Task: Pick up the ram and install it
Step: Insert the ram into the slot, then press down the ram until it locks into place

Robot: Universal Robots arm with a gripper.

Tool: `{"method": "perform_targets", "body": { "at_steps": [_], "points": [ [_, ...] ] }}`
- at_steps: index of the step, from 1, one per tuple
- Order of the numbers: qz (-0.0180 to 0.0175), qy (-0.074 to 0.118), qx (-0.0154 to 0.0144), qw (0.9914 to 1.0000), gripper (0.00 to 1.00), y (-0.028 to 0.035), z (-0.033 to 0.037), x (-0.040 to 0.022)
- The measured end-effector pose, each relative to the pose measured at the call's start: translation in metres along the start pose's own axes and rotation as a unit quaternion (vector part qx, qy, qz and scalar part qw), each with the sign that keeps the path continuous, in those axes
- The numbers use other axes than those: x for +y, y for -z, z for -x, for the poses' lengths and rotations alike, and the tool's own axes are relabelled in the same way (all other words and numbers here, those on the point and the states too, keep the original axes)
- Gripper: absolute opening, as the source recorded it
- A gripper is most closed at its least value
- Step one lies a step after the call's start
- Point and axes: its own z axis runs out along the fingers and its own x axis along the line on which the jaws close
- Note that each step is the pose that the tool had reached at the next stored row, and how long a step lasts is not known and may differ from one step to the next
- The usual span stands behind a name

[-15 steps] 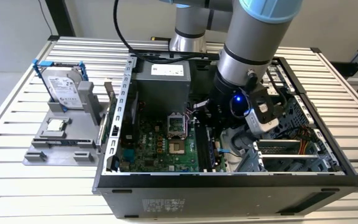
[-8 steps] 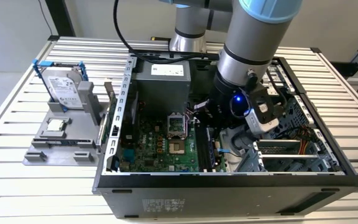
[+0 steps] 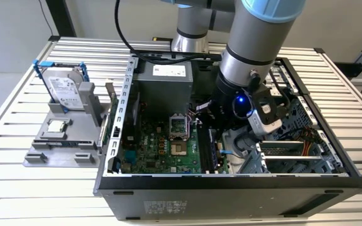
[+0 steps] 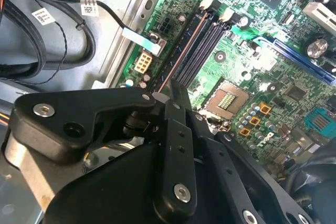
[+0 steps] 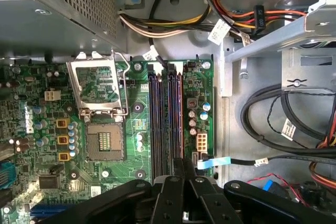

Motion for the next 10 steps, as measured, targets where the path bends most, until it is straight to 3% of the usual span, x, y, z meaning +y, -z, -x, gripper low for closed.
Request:
{"method": "perform_targets", "body": {
  "at_steps": [10],
  "points": [
    [-0.0030,0.000,-0.0002,1.00000,0.00,0.0000,-0.0001,0.0000]
  ]
}}
